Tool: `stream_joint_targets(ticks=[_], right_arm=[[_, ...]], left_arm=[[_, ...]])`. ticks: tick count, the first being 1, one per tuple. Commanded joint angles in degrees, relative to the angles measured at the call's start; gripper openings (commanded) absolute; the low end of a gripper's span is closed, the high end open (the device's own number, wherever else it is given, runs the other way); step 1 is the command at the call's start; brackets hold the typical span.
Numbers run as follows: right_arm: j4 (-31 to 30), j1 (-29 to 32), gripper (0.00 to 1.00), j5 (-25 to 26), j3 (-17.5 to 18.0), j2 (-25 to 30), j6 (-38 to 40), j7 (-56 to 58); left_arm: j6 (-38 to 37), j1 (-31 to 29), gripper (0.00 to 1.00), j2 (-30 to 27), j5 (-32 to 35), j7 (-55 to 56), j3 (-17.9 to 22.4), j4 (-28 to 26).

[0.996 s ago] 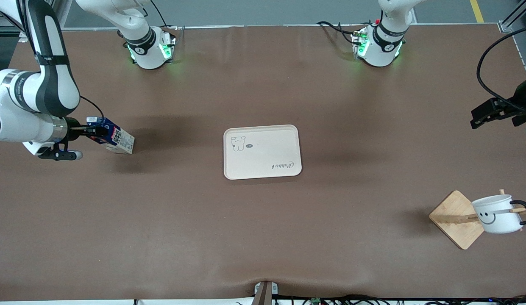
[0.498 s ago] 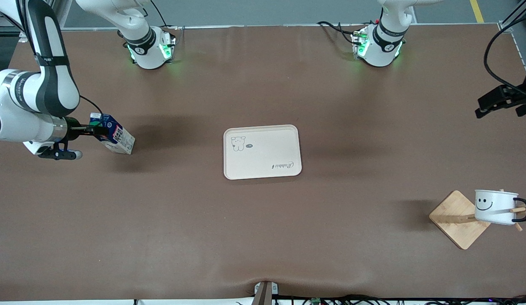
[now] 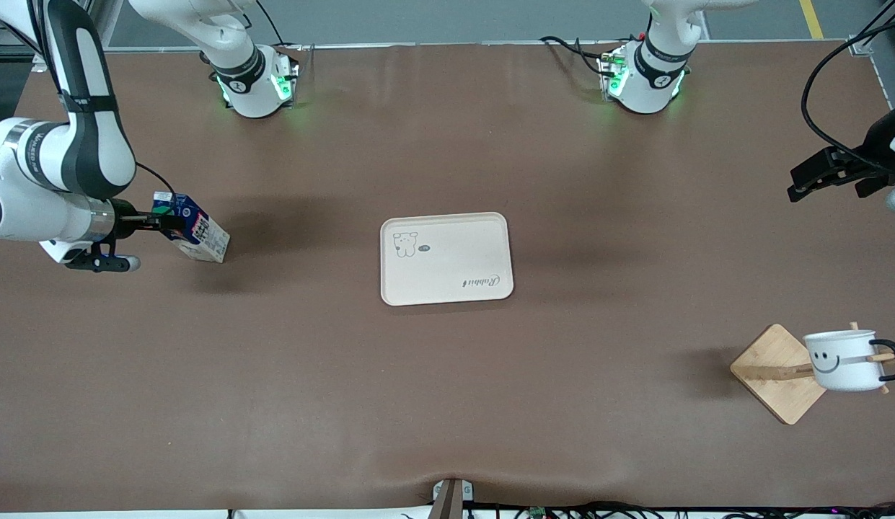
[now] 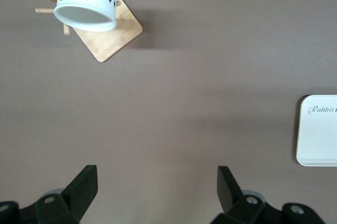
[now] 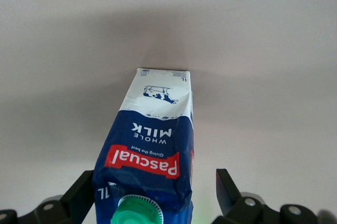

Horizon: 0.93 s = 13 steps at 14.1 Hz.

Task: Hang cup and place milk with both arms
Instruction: 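Raise the left gripper away from the hung mug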

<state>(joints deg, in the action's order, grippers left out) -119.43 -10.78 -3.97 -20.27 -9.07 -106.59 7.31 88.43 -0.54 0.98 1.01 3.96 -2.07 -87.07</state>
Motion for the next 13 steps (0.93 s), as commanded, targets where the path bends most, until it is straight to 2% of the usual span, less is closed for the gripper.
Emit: stream_joint_targets(ticks=[1,8,13], right_arm=[[-0.63,-0.73,1.0,0.36,0.4,1.34,1.03,-0.8],[-0.19,-1.17,1.0,0.01,0.67,1.34,1.91,-0.8],[10.16,-1.17,1.0,0.01,0.67,0.82,10.94,-0.72]], left_arm=[[-0.45,0.02,1.0,-1.5,0.3,0.34,-0.57,-0.38],[-0.55,-0.42,1.0,-2.82,0.39,0.52,-0.13,-0.04],[0.51,-0.25,1.0,-1.95,0.48,0.61,-0.57,-0.3]])
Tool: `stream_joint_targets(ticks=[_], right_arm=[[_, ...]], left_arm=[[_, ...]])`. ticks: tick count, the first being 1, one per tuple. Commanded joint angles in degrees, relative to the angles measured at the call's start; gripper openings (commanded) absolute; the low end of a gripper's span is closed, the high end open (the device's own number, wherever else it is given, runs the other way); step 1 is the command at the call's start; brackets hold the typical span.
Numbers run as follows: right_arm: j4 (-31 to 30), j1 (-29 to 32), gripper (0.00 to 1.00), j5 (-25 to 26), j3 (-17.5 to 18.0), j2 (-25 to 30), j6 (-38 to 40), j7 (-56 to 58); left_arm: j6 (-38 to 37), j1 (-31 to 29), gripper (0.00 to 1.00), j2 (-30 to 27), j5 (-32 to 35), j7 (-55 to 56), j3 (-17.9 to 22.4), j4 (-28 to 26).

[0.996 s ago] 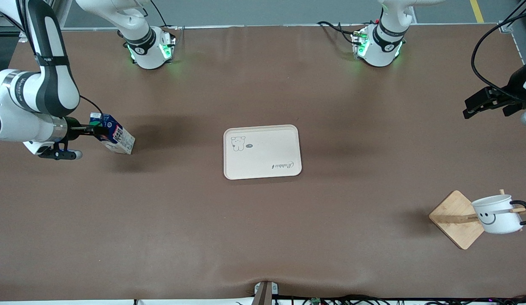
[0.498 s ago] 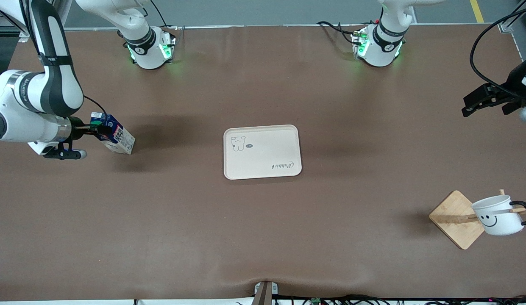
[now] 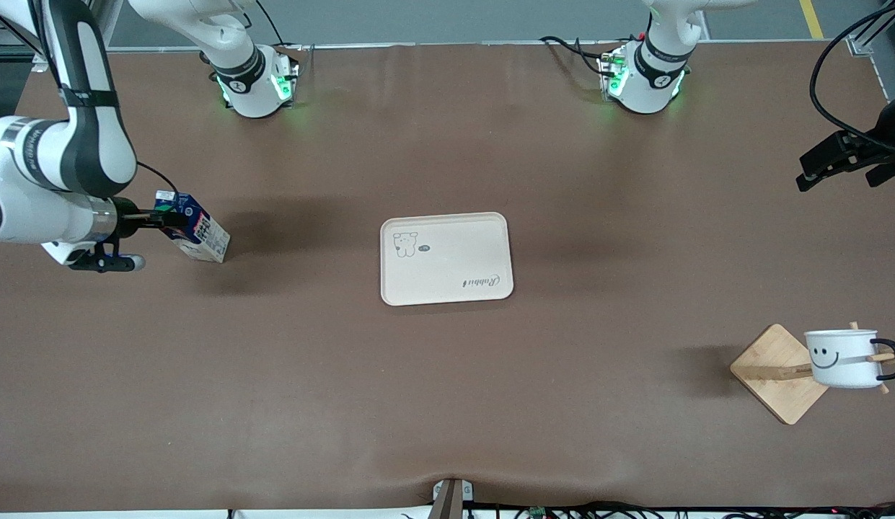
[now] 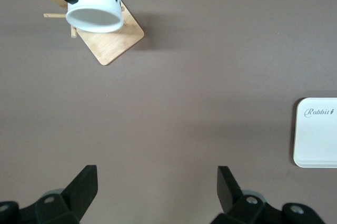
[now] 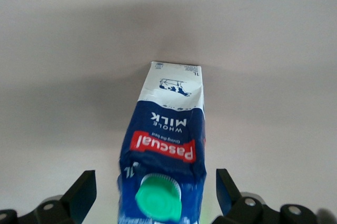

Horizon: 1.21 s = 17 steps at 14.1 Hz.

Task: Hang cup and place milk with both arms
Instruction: 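Raise the left gripper away from the hung mug, then lower the milk carton onto the table and open the right gripper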

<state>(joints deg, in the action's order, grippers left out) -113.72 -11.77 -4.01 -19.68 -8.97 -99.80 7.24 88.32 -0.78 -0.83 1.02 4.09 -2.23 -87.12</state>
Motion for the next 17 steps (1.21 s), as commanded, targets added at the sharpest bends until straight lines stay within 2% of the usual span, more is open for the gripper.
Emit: stream_joint_targets(ticks=[1,3,5,10,14,17], right_arm=[[7.52,-0.18,1.0,0.05,0.08,0.1,6.0,-0.65],[13.41,0.17,1.0,0.05,0.08,-0.08,7.95,-0.65],[19.82,0.0,1.0,0.14,0.08,-0.34,7.87,-0.39],[38.89,0.52,1.0,0.49,0.08,-6.49,12.44,0.14],[44.1,0.0,1.0,-1.27,1.48,-5.8,11.91,-0.03],[46.04,2.27,1.0,-1.44,2.89,-5.88,10.59,0.14]], left_arm=[[0.8,-0.01,1.0,-0.13,0.65,0.22,-0.4,-0.25],[1.77,0.51,1.0,0.04,3.72,0.31,-0.58,-0.16],[1.6,0.6,1.0,0.04,3.29,0.22,-0.67,-0.16],[1.86,0.51,1.0,0.66,3.55,-0.39,-0.93,0.02],[1.34,0.43,1.0,0.31,3.91,-0.75,-1.02,-0.07],[1.77,0.25,1.0,0.39,3.73,-0.66,-0.93,0.19]])
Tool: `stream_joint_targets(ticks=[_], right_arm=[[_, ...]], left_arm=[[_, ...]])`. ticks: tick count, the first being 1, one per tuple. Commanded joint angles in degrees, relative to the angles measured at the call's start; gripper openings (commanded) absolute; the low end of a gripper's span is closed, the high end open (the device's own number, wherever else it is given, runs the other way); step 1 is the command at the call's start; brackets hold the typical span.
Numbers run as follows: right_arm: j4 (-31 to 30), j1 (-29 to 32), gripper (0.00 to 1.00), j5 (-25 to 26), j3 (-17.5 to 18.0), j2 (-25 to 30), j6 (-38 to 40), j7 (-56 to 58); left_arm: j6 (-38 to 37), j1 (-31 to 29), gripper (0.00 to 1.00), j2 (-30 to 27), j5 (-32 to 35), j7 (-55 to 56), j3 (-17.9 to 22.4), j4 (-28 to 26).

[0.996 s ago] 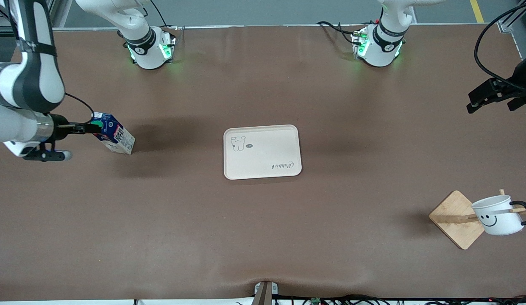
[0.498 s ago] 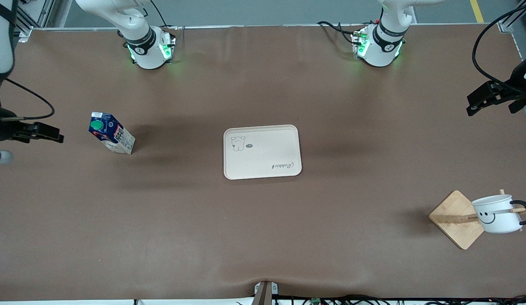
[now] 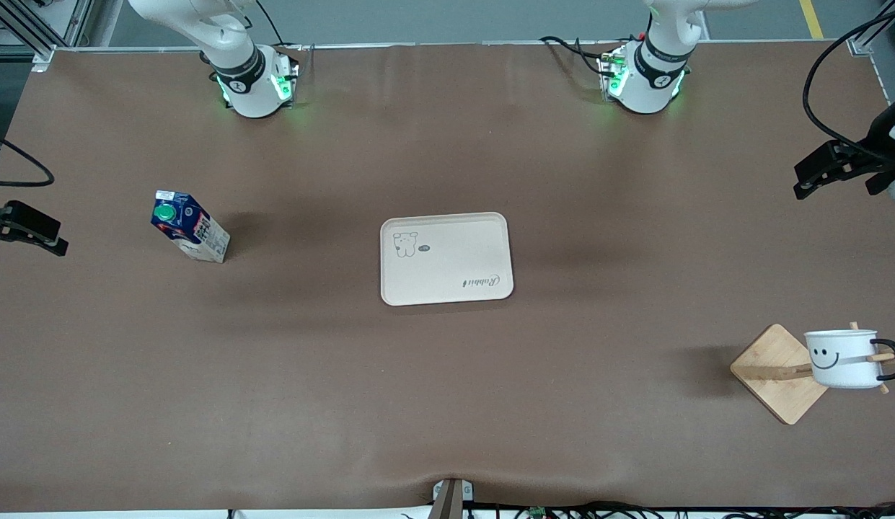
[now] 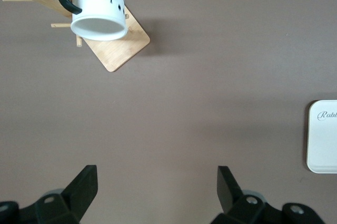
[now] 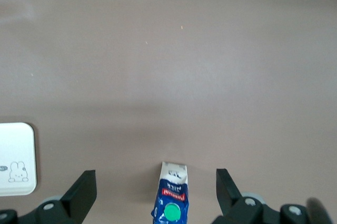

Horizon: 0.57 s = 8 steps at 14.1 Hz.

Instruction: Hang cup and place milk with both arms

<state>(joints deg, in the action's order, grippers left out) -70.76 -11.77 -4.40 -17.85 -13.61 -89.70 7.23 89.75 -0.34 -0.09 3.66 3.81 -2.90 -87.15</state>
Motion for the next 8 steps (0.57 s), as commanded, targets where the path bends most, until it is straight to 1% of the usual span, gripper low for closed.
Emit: stream_joint_targets(ticks=[1,3,4,5,6,8], right_arm=[[3.09,4.54,1.0,-1.31,3.85,-0.37,1.1,0.06],[2.48,11.73,1.0,-0.53,13.94,3.83,6.87,-0.47],[1.69,12.98,1.0,-0.35,14.77,5.51,10.64,-0.55],[-1.19,13.08,1.0,-0.35,14.69,7.26,12.86,-0.55],[-5.83,13.17,1.0,-0.18,14.69,10.5,12.62,-0.55],[-15.94,13.17,1.0,0.44,14.6,16.66,8.5,-0.55]], left_arm=[[0.34,-0.28,1.0,-0.27,1.0,-0.13,-0.26,0.49],[0.42,-0.45,1.0,-0.09,0.3,0.49,-0.17,1.11],[0.51,-0.45,1.0,0.0,0.04,0.67,-0.26,1.11],[0.51,-0.45,1.0,0.08,0.12,0.67,-0.17,1.11],[0.51,-0.45,1.0,0.0,0.12,0.67,-0.17,1.11],[0.42,-0.54,1.0,-0.35,0.12,0.4,-0.08,1.11]])
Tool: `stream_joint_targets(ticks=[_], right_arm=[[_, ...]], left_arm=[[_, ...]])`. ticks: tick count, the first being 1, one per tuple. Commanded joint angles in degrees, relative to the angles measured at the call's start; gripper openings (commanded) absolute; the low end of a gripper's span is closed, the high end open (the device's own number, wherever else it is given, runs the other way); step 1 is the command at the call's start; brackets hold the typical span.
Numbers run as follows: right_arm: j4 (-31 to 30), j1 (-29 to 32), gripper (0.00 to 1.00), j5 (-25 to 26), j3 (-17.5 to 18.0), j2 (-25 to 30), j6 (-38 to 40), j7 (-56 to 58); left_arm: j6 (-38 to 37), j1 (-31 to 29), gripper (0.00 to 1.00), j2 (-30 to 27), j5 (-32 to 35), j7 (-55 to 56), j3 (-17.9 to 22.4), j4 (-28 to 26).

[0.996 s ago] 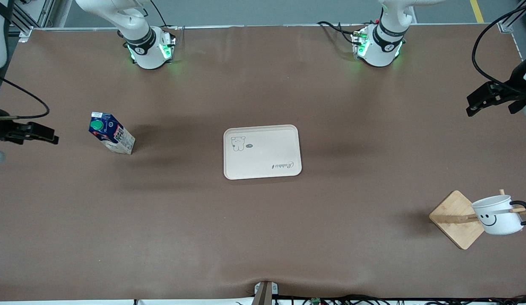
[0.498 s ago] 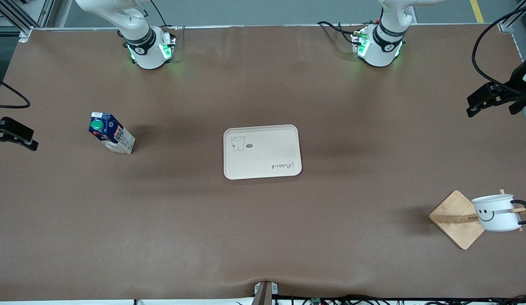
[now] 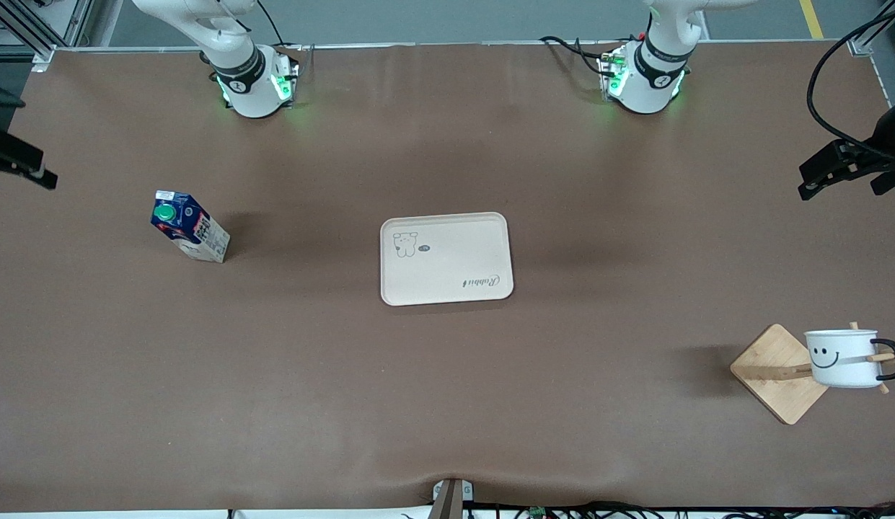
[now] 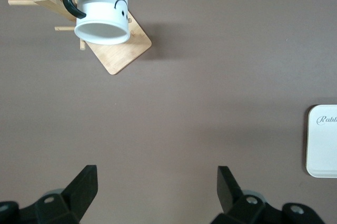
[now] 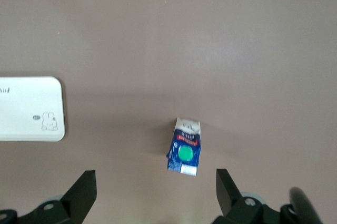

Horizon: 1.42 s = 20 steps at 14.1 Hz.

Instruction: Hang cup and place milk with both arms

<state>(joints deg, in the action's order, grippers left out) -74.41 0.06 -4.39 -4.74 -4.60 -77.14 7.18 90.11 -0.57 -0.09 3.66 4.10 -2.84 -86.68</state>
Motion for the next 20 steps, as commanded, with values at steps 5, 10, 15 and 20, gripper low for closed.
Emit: stream_joint_targets(ticks=[5,10,15,20], right_arm=[[-16.29,0.65,1.0,4.38,1.23,12.06,-2.49,-0.32],[-15.77,0.92,1.0,3.86,1.49,11.37,-5.3,0.29],[-12.6,0.91,1.0,5.0,1.58,9.79,-5.48,-0.14],[-12.69,1.26,1.0,4.74,1.67,9.79,-4.86,-0.41]], left_arm=[[0.07,-0.04,1.0,0.17,0.21,0.38,-0.24,0.63],[-0.46,-0.39,1.0,0.09,0.21,-1.02,-0.23,0.55],[-0.55,-0.31,1.0,-0.09,0.21,-2.08,-0.23,0.55],[-1.16,-0.48,1.0,-0.7,0.12,-2.7,0.2,0.46]])
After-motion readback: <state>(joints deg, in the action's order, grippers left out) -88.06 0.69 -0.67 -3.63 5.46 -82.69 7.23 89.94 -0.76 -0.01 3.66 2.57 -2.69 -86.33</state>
